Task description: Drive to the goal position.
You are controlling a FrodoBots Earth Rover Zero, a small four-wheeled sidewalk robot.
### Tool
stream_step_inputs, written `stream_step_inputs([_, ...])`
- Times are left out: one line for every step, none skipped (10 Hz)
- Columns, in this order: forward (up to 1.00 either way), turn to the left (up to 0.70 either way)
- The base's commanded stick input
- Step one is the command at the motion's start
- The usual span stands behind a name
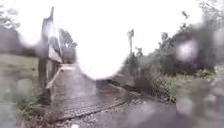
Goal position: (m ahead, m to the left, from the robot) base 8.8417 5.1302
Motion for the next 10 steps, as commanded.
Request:
stream_step_inputs([0.85,0.33])
stream_step_inputs([0.85,0.34])
stream_step_inputs([0.85,0.34])
stream_step_inputs([0.85,0.34])
stream_step_inputs([0.85,0.34])
stream_step_inputs([0.85,0.34])
stream_step_inputs([0.85,0.34])
stream_step_inputs([0.85,0.34])
stream_step_inputs([0.85,0.34])
stream_step_inputs([0.85,0.34])
